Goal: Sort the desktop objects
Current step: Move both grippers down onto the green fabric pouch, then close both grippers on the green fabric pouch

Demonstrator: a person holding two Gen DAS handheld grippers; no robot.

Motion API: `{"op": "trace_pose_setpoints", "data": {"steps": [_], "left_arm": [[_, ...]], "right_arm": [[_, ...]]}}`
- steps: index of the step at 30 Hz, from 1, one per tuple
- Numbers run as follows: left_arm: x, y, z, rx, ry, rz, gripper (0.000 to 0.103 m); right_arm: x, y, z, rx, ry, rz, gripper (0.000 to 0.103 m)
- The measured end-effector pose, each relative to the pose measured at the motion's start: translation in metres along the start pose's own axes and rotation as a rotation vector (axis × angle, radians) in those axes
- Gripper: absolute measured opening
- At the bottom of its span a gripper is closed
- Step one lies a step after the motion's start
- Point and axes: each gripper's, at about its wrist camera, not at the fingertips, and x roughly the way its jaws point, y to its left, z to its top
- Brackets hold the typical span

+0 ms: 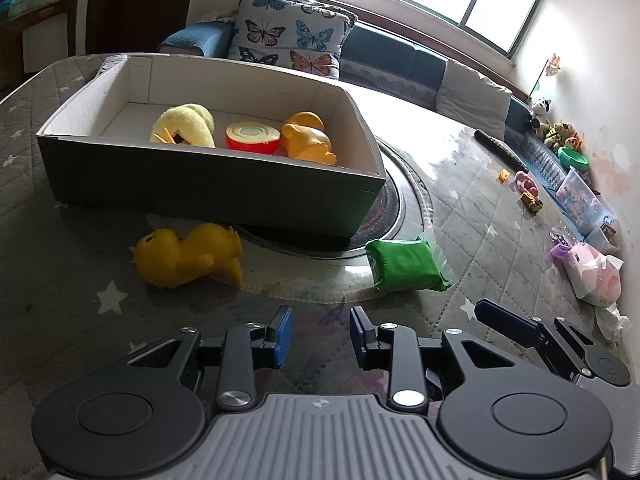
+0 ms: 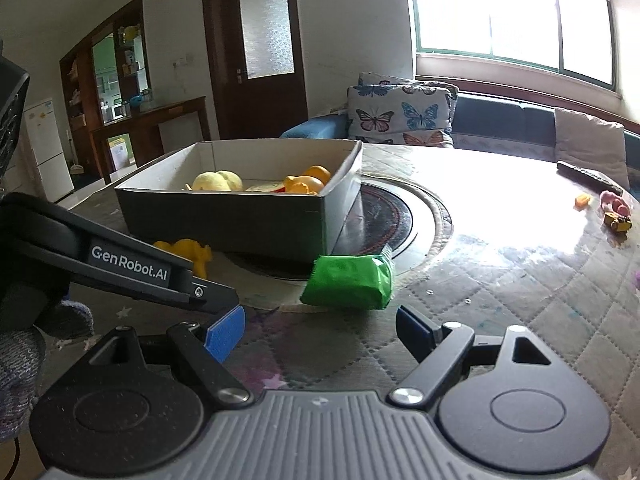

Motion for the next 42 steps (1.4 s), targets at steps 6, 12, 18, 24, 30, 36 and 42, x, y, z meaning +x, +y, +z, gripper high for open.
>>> {"op": "trace_pose_setpoints", "data": {"steps": [6,12,18,24,30,36,42], "left_arm": [[0.008,-0.001,0.006,-0.008,0.011,0.000,0.033],[0.016,-0.005,0.016,-0.007,0.015,-0.010,0.033],[0.030,-0.009,0.026,-0.015,0.035,-0.023,0.033],[0.043,-0.014,0.039,-0.033,0.054,-0.049,0.033],[0.052,-0.021,0.048,-0.032,0.067,-0.074,0.033],[0.059,-0.021,0.053,-0.054,0.081,-0.100,0.033],[0.063,-0.023,0.052,-0.068,0.101,-0.144,0.034]], "right_arm": [[0.005,-0.007,0.002,0.004,0.003,-0.010,0.085],[0.014,-0.013,0.004,0.000,0.009,-0.018,0.085],[0.024,-0.018,0.008,0.000,0.015,-0.016,0.085],[0.035,-0.020,0.013,-0.001,0.020,-0.007,0.085],[0.046,-0.020,0.015,-0.007,0.027,-0.009,0.084],[0.053,-0.019,0.015,-0.005,0.040,-0.009,0.075],[0.056,-0.021,0.015,0.003,0.046,-0.008,0.067]]}}
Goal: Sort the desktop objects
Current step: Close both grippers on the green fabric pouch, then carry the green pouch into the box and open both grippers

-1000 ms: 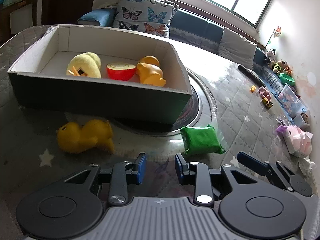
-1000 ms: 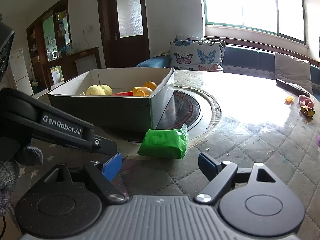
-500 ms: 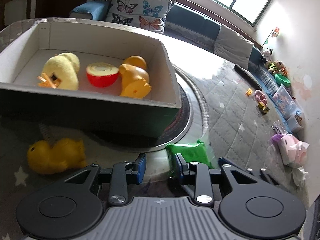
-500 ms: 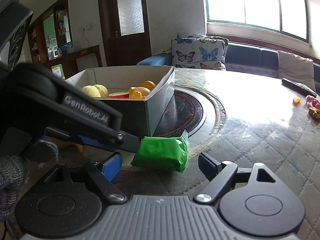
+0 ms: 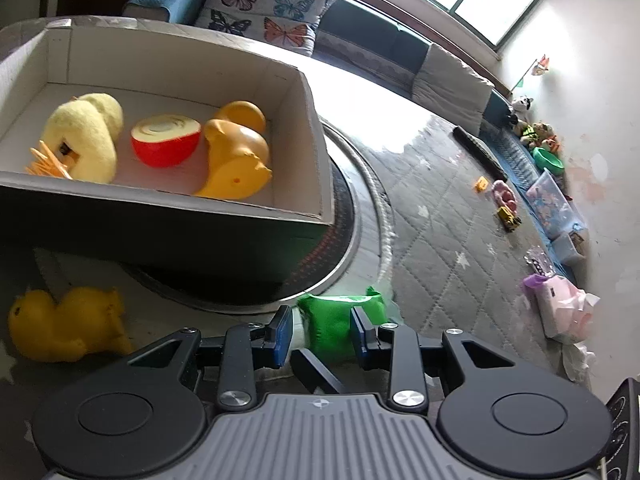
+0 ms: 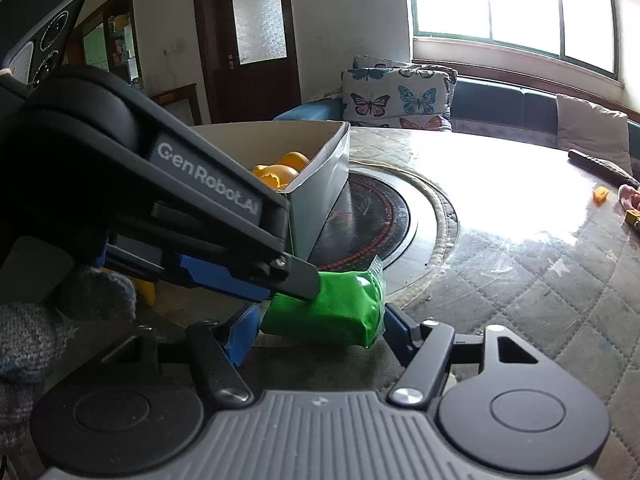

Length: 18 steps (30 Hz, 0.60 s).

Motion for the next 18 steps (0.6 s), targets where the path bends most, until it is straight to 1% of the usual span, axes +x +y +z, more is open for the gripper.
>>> {"op": "trace_pose_setpoints", "data": {"steps": [6,9,14,18], "left_arm": [[0.000,-0.002,-0.001,-0.004,0.000,-0.012,0.033],[-0.009,-0.001,-0.003,-0.010,-0.014,-0.027,0.033],[-0.043,-0.004,-0.002,0.003,-0.105,-0.047,0.033],[-0.066,-0.004,0.009,0.018,-0.183,-0.045,0.033]], "right_arm": [[-0.003,0.002,0.000,-0.002,-0.001,-0.001,0.066],[-0.010,0.004,0.001,-0.009,-0.015,0.002,0.065],[-0.029,0.014,0.015,-0.043,-0.087,0.007,0.065],[-0.036,0.023,0.035,-0.077,-0.153,0.022,0.065]]}}
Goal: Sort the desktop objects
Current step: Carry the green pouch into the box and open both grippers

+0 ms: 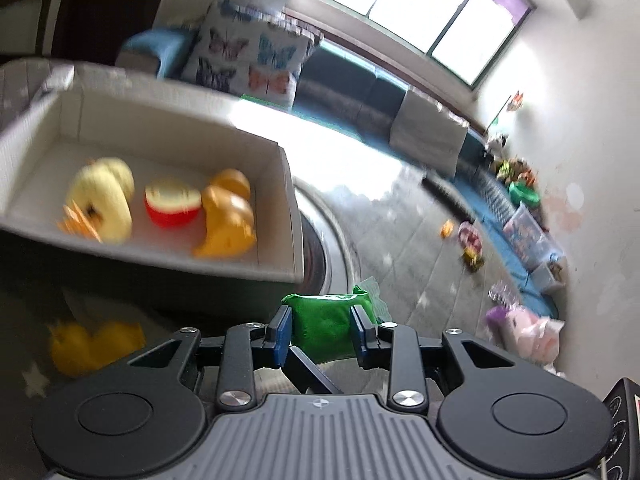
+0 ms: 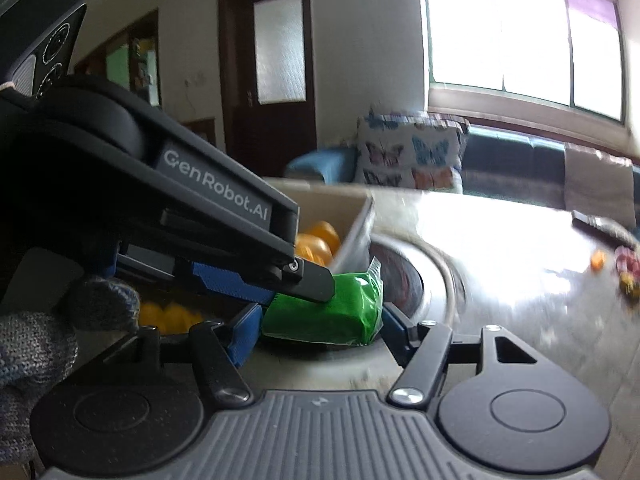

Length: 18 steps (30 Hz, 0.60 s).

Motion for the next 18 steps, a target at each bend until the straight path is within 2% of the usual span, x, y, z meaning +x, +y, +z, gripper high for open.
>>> {"op": "trace_pose_setpoints", "data": {"steps": [7,14,18], "left_arm": [[0.002,0.023,0.031,-0.023,-0.061,0.050,0.033],[0.026,0.053,0.043,-0.072,-0.035,0.071,0.033],[0.034,0.062,0.042,-0.088,-0.021,0.077,0.033]], "right_arm": [[0.034,0.010,0.032,-0.040,-0.019,0.048,0.065],[0.082,0.015,0.035,-0.052,0.028,0.063,0.066],[0.091,0.013,0.035,-0.053,0.028,0.063,0.067]]}}
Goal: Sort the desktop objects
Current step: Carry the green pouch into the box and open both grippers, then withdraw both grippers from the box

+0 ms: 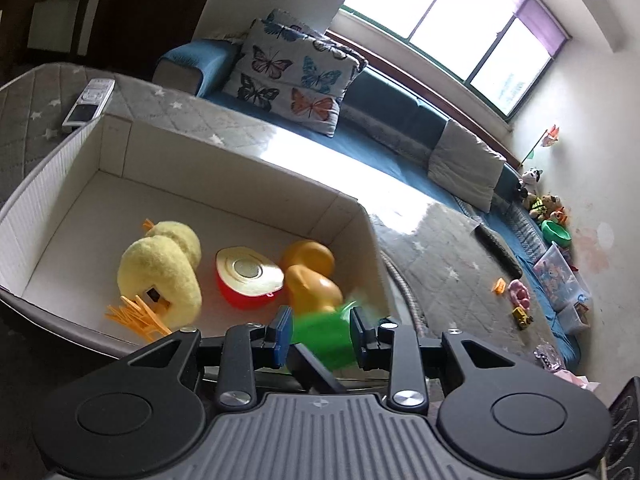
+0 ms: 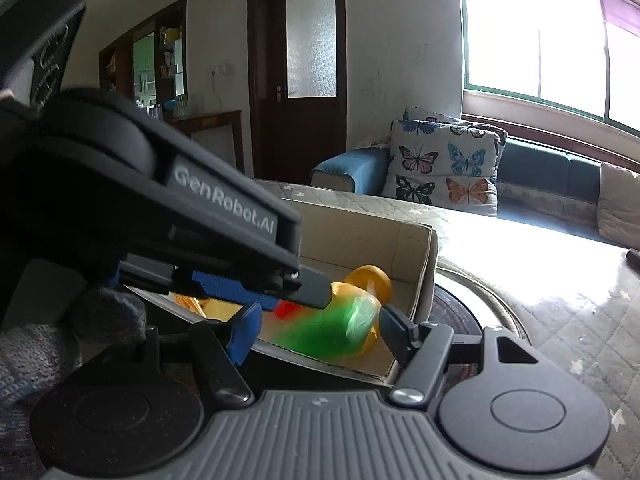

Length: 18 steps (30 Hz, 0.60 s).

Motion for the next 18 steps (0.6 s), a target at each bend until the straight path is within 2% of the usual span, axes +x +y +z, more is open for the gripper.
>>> {"op": "trace_pose_setpoints", "data": {"steps": [7,18], "left_arm": [[-0.007,0.003,-0.007,-0.002,-0.002,0.009,0.033],[-0.049,-0.010,-0.034,0.093,-0.055,0.053,0.033]], "right_arm": [[-0.013,0.001,-0.005,-0.025,-0.012,-0.017,0.071],[-0.057,0.009,-0.023,-0.006,-0.011,-0.010,0.075]]}}
